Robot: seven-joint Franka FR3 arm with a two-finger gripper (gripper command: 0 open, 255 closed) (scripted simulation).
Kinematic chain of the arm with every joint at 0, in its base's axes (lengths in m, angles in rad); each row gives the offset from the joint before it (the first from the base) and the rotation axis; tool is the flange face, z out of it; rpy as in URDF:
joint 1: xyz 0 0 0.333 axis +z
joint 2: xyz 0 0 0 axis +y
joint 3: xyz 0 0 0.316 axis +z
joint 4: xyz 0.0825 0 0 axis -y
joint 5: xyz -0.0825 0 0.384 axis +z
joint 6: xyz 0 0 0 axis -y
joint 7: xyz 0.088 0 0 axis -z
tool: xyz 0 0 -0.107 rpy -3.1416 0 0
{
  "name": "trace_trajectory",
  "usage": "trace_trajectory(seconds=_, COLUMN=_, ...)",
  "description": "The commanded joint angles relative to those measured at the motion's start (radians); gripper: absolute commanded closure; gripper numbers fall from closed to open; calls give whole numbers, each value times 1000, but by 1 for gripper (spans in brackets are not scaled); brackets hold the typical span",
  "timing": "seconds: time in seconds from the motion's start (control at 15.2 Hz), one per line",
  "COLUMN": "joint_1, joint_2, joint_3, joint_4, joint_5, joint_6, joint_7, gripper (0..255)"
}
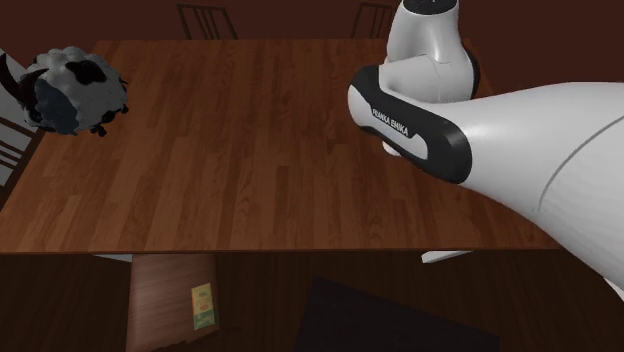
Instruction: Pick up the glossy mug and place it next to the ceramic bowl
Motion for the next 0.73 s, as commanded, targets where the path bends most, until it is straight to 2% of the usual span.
trace_trajectory(seconds=0.0, joint_1=-30, joint_2=6, joint_3=-13, joint_4=10, joint_5=7, joint_6=4, joint_7=-49, gripper=255)
trace_trajectory(seconds=0.66, joint_1=-164, joint_2=73, joint_3=-75, joint_4=108, joint_5=35, joint_6=0, joint_7=-272, gripper=255)
